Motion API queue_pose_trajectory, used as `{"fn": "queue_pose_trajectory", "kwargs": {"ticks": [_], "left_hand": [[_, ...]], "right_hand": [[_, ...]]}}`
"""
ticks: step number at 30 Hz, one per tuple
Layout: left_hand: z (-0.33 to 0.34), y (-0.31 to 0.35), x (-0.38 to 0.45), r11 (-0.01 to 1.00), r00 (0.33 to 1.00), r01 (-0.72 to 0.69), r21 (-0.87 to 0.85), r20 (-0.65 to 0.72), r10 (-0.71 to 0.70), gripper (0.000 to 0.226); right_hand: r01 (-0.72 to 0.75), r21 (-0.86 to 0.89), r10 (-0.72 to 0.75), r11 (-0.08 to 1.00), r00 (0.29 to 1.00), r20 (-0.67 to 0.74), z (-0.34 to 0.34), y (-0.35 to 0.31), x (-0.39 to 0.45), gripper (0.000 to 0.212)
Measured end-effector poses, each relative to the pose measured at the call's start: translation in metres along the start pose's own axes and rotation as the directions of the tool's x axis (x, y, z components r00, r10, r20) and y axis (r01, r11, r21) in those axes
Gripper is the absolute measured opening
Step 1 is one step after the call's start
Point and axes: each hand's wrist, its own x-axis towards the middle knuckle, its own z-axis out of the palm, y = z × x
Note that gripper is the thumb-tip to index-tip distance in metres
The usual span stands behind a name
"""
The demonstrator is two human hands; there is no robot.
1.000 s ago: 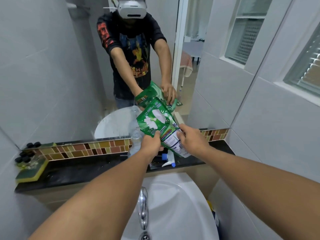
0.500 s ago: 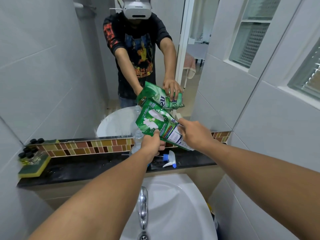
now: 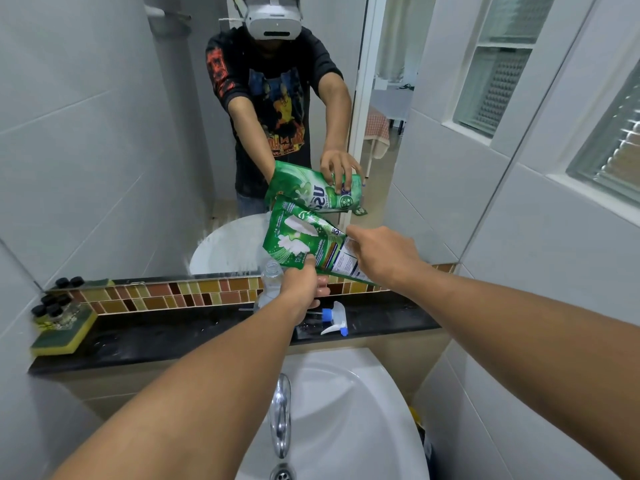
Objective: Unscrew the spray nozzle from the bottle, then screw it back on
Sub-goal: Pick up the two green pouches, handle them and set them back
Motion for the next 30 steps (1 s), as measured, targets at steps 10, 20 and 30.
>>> {"fn": "queue_pose_trajectory", "kwargs": {"ticks": [10,20,30], "left_hand": [[-0.002,0.005,-0.005,1.0,1.0,0.005,0.018,-0.002,-0.005,0.052],[-0.001,0.008,-0.008,1.0,1.0,0.008,0.001,0.004,-0.008,0.055],[-0.002,0.012,-0.011,1.0,1.0,0.02,-0.017,0.019,-0.02,0.055]], "right_hand": [[0.021,-0.078,-0.02,0.997,1.0,0.004,-0.011,-0.009,0.005,0.025],[0.034,-0.12,-0.036,0.992,0.999,-0.018,-0.02,-0.014,0.007,0.027],[0.048,-0.123,-0.053,0.991,0.998,-0.043,-0.021,-0.016,0.007,0.03]]}}
